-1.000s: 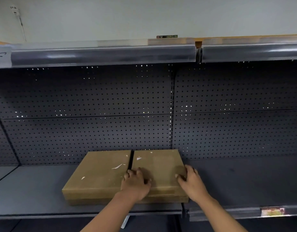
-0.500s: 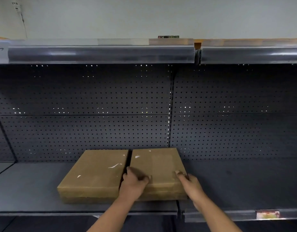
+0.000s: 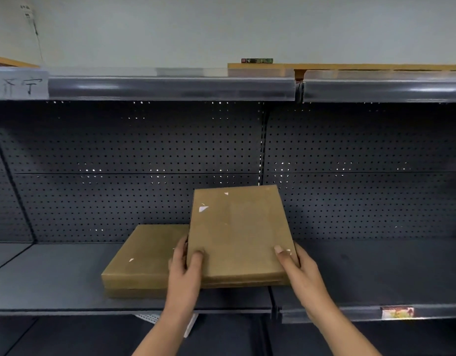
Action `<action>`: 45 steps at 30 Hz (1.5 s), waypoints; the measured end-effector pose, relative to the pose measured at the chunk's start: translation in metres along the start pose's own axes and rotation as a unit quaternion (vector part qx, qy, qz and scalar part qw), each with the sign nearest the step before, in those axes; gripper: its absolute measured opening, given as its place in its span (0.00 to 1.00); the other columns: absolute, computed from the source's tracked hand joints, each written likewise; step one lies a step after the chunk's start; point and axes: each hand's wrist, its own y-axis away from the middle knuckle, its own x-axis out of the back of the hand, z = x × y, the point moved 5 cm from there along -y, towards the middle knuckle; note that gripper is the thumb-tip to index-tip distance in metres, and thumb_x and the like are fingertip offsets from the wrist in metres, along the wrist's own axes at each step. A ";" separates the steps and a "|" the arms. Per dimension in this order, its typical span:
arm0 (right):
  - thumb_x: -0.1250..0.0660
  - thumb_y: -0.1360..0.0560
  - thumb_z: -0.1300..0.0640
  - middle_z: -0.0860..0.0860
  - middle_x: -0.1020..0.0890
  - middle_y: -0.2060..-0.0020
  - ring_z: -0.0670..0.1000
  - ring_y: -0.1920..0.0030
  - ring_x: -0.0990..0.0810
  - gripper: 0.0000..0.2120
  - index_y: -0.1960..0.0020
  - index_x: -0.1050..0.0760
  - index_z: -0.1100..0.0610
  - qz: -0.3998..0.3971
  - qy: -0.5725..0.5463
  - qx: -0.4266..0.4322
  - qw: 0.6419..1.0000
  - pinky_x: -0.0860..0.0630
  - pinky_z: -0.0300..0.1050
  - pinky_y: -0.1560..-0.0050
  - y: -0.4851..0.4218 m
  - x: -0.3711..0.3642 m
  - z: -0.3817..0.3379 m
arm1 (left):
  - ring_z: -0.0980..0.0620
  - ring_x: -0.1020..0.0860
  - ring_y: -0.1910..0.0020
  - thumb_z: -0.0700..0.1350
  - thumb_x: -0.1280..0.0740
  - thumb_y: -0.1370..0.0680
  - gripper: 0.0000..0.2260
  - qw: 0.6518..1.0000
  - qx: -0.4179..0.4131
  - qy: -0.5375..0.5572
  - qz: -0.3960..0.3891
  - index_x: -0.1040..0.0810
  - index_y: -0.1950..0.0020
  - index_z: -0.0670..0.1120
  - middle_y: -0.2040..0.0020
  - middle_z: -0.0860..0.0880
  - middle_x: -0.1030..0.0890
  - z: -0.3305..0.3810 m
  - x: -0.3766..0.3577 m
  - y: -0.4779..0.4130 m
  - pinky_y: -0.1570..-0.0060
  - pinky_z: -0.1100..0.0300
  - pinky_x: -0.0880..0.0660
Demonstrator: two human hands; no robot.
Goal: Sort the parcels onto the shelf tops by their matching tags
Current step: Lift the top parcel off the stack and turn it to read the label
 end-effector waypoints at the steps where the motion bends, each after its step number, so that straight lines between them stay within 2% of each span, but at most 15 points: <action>1: 0.31 0.19 0.42 0.38 0.13 0.38 0.37 0.37 0.17 0.21 0.28 0.22 0.45 0.003 0.002 0.010 1.000 0.25 0.39 0.33 0.007 -0.001 -0.005 | 0.57 0.25 0.31 0.52 0.34 0.16 0.19 1.000 -0.001 0.015 -0.015 0.30 0.26 0.63 0.31 0.59 0.23 0.003 0.003 0.005 0.30 0.56 0.29; 4: 0.29 0.21 0.43 0.36 0.13 0.40 0.37 0.38 0.16 0.20 0.30 0.23 0.42 0.000 -0.003 0.033 0.999 0.24 0.41 0.34 0.029 -0.003 -0.015 | 0.70 0.26 0.37 0.52 0.34 0.15 0.22 0.999 -0.019 0.028 -0.041 0.32 0.21 0.60 0.33 0.66 0.24 0.017 0.016 0.022 0.41 0.68 0.30; 10: 0.29 0.24 0.45 0.27 0.17 0.40 0.33 0.39 0.18 0.25 0.29 0.32 0.36 -0.016 -0.016 0.061 0.998 0.21 0.32 0.44 0.065 -0.003 -0.022 | 0.76 0.26 0.35 0.59 0.31 0.21 0.30 0.994 -0.023 0.005 -0.108 0.38 0.20 0.68 0.30 0.72 0.25 0.012 0.043 0.046 0.37 0.70 0.31; 14: 0.26 0.25 0.46 0.27 0.18 0.41 0.35 0.39 0.19 0.27 0.30 0.33 0.36 -0.040 0.003 0.081 0.996 0.20 0.34 0.43 0.068 -0.001 -0.031 | 0.62 0.21 0.32 0.55 0.20 0.27 0.38 0.986 0.039 0.052 -0.155 0.34 0.21 0.60 0.28 0.60 0.21 -0.004 0.055 0.038 0.35 0.60 0.25; 16: 0.22 0.24 0.48 0.33 0.21 0.32 0.39 0.32 0.21 0.33 0.25 0.33 0.37 -0.051 0.033 0.097 0.993 0.21 0.41 0.36 0.070 0.002 -0.035 | 0.53 0.20 0.31 0.42 0.21 0.30 0.37 0.983 0.068 0.074 -0.155 0.31 0.23 0.53 0.27 0.50 0.20 -0.006 0.062 0.031 0.38 0.53 0.22; 18: 0.21 0.25 0.52 0.34 0.31 0.22 0.38 0.25 0.28 0.39 0.21 0.37 0.37 -0.085 0.067 0.125 0.986 0.23 0.37 0.34 0.070 0.006 -0.039 | 0.44 0.20 0.31 0.39 0.25 0.29 0.34 0.974 0.098 0.118 -0.166 0.28 0.23 0.51 0.28 0.46 0.19 0.000 0.065 0.026 0.34 0.42 0.23; 21: 0.22 0.25 0.53 0.25 0.29 0.27 0.32 0.27 0.29 0.45 0.18 0.44 0.34 -0.145 0.121 0.104 0.977 0.26 0.30 0.36 0.065 0.014 -0.041 | 0.37 0.21 0.29 0.56 0.33 0.19 0.26 0.954 0.140 0.196 -0.179 0.27 0.21 0.52 0.27 0.45 0.19 0.016 0.067 0.025 0.27 0.30 0.32; 24: 0.24 0.22 0.52 0.24 0.28 0.30 0.31 0.28 0.28 0.41 0.19 0.43 0.35 -0.152 0.173 0.066 0.971 0.28 0.44 0.26 0.056 0.021 -0.035 | 0.39 0.22 0.28 0.69 0.43 0.18 0.27 0.954 0.155 0.209 -0.148 0.26 0.24 0.57 0.23 0.49 0.24 0.030 0.066 0.026 0.25 0.30 0.36; 26: 0.25 0.22 0.49 0.25 0.24 0.33 0.33 0.29 0.26 0.35 0.21 0.38 0.36 -0.136 0.175 0.044 0.974 0.27 0.47 0.25 0.051 0.023 -0.034 | 0.40 0.22 0.29 0.70 0.43 0.20 0.27 0.958 0.152 0.203 -0.134 0.25 0.27 0.58 0.23 0.49 0.25 0.035 0.063 0.026 0.26 0.29 0.35; 29: 0.35 0.23 0.32 0.26 0.18 0.38 0.31 0.34 0.22 0.24 0.29 0.27 0.37 -0.142 0.082 -0.024 0.986 0.27 0.36 0.29 0.050 0.021 -0.051 | 0.39 0.23 0.28 0.68 0.41 0.20 0.30 0.958 0.162 0.199 -0.125 0.28 0.23 0.55 0.22 0.48 0.27 0.039 0.059 0.026 0.27 0.27 0.36; 32: 0.51 0.35 0.14 0.49 0.28 0.21 0.49 0.20 0.32 0.60 0.17 0.36 0.53 -0.130 0.009 -0.131 0.983 0.36 0.53 0.20 0.041 0.029 -0.053 | 0.39 0.26 0.26 0.65 0.43 0.16 0.25 0.957 0.175 0.202 -0.112 0.28 0.24 0.54 0.21 0.48 0.28 0.044 0.055 0.025 0.28 0.26 0.35; 34: 0.54 0.37 0.12 0.60 0.34 0.17 0.59 0.18 0.35 0.66 0.15 0.42 0.57 -0.117 -0.010 -0.173 0.978 0.37 0.59 0.19 0.034 0.030 -0.054 | 0.40 0.26 0.26 0.65 0.43 0.16 0.22 0.960 0.177 0.195 -0.099 0.24 0.30 0.54 0.24 0.47 0.25 0.048 0.050 0.026 0.28 0.27 0.35; 39: 0.52 0.35 0.14 0.58 0.33 0.17 0.61 0.19 0.33 0.58 0.14 0.45 0.46 -0.104 -0.046 -0.226 0.967 0.39 0.65 0.18 0.027 0.026 -0.057 | 0.44 0.19 0.34 0.68 0.40 0.19 0.28 0.973 0.143 0.163 -0.074 0.18 0.31 0.50 0.33 0.46 0.15 0.058 0.035 0.029 0.38 0.39 0.22; 42: 0.50 0.30 0.17 0.57 0.33 0.18 0.62 0.20 0.32 0.50 0.15 0.45 0.41 -0.117 -0.073 -0.220 0.966 0.38 0.66 0.20 0.030 0.024 -0.064 | 0.45 0.20 0.33 0.72 0.36 0.23 0.31 0.979 0.124 0.146 -0.069 0.22 0.28 0.54 0.33 0.48 0.16 0.065 0.030 0.032 0.34 0.36 0.23; 45: 0.47 0.27 0.20 0.54 0.33 0.18 0.61 0.20 0.32 0.41 0.17 0.41 0.36 -0.125 -0.102 -0.191 0.968 0.38 0.67 0.19 0.033 0.021 -0.063 | 0.49 0.17 0.37 0.69 0.43 0.18 0.25 0.980 0.125 0.142 -0.067 0.20 0.31 0.55 0.38 0.50 0.12 0.068 0.024 0.031 0.37 0.41 0.19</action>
